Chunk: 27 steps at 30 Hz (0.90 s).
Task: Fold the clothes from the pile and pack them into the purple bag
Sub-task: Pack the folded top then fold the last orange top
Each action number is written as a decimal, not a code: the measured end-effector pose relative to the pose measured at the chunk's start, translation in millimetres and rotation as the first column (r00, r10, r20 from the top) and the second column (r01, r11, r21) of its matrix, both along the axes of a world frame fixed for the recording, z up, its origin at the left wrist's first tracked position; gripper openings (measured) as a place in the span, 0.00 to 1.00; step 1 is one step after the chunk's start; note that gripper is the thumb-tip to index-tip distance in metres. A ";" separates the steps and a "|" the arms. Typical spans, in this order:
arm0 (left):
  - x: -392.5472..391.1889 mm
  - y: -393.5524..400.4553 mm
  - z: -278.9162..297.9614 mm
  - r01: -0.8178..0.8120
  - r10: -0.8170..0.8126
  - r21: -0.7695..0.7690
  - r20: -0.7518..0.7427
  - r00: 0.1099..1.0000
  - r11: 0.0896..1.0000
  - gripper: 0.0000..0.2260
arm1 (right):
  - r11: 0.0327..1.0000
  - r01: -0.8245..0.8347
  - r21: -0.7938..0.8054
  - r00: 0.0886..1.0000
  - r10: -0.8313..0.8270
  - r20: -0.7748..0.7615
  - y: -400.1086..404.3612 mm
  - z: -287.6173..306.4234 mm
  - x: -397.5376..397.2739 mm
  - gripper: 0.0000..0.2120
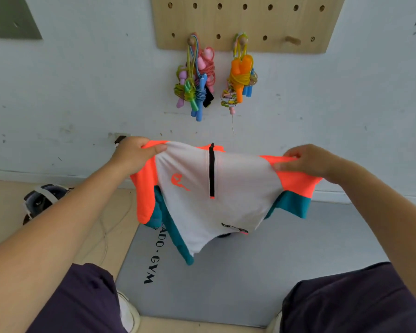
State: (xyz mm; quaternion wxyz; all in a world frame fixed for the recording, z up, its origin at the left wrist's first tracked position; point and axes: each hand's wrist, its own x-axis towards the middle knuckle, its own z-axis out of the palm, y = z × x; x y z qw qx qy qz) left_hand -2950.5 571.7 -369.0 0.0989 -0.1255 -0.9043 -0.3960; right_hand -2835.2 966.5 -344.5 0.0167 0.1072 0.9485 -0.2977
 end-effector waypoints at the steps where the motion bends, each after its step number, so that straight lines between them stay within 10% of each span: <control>1: 3.4 -0.6 -3.6 0.027 -0.029 0.049 0.053 0.998 0.998 0.14 | 0.996 -0.042 0.077 0.995 0.035 0.096 2.4 -0.5 2.7 0.12; 4: 16.3 -0.7 -10.8 0.106 -0.126 0.146 0.138 0.982 0.984 0.10 | 0.993 -0.066 0.101 0.997 0.061 0.053 7.1 1.9 7.1 0.09; 8: 30.1 -1.0 -3.2 0.092 -0.109 0.182 0.087 0.990 0.979 0.14 | 0.830 -0.111 -0.546 0.994 0.093 -0.060 7.7 13.6 23.7 0.14; 10: 38.4 -3.1 9.3 0.103 -0.112 0.186 0.036 0.993 0.977 0.15 | 0.776 -0.150 -0.612 0.988 0.140 -0.065 5.8 21.0 29.6 0.18; 19: 8.7 7.5 40.9 0.151 -0.141 0.070 -0.128 0.982 0.986 0.19 | 0.862 -0.183 -0.472 0.950 0.278 0.141 21.0 37.4 2.4 0.25; 27: -51.4 37.9 -256.3 0.235 -0.104 -0.157 0.578 0.810 0.959 0.11 | 0.987 -0.162 -0.018 0.774 0.139 0.618 9.5 -238.5 -63.6 0.15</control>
